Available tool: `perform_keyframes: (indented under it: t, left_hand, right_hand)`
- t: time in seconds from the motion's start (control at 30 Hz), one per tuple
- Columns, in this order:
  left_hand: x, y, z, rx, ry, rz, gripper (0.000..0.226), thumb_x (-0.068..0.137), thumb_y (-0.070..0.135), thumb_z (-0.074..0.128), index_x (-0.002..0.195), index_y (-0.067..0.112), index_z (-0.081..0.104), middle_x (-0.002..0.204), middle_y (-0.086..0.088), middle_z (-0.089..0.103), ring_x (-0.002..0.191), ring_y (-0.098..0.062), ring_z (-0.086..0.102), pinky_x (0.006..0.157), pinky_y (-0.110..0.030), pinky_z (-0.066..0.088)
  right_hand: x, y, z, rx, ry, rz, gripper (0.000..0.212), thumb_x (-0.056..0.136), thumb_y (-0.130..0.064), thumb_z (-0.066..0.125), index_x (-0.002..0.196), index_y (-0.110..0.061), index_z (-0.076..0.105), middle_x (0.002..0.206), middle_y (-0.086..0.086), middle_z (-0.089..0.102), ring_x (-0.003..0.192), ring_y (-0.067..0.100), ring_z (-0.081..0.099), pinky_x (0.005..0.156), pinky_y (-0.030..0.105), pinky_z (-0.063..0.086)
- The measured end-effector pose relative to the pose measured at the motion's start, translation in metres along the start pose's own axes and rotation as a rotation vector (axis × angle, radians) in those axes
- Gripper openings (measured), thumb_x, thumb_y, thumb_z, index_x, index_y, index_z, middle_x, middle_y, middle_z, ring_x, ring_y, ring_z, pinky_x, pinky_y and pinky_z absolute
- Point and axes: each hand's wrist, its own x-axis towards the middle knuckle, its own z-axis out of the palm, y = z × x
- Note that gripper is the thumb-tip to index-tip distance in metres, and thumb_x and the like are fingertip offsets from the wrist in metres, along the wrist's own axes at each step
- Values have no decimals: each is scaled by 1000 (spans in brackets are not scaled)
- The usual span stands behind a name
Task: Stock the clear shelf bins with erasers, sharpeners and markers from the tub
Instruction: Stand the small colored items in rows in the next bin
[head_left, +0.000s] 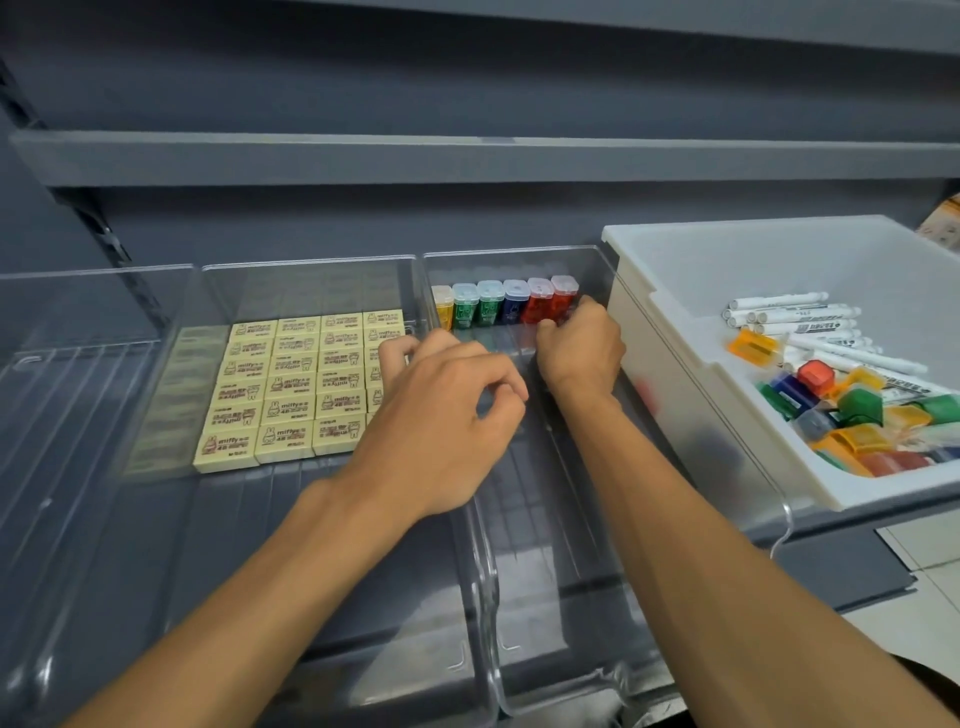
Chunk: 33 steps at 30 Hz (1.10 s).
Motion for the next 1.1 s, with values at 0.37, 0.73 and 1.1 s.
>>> perform_keyframes:
  t: [0.37, 0.73, 1.1]
  left_hand:
    - [4, 16, -6, -267, 18, -157, 17, 94, 26, 56, 97, 39, 66, 98, 24, 66, 111, 0, 52, 105, -34, 25]
    - [31, 103, -29, -150, -40, 1, 42, 95, 19, 55, 136, 25, 54, 135, 0, 56, 126, -19, 50, 100, -28, 36]
    - [87, 174, 15, -10, -450, 221, 47, 97, 30, 59, 142, 30, 44, 144, 1, 44, 125, -16, 48, 105, -32, 41]
  right_hand:
    - [-85, -2, -78, 334, -204, -425, 31, 98, -14, 46, 126, -14, 58, 115, -2, 65, 102, 10, 60, 94, 30, 49]
    - [-57, 7, -216, -134, -96, -421, 44, 95, -38, 51, 132, -14, 56, 136, 8, 57, 125, 29, 51, 105, 41, 40]
    - [3, 110, -262, -268, -170, -177, 43, 97, -40, 47, 134, -19, 54, 138, 9, 55, 125, 32, 49, 104, 41, 40]
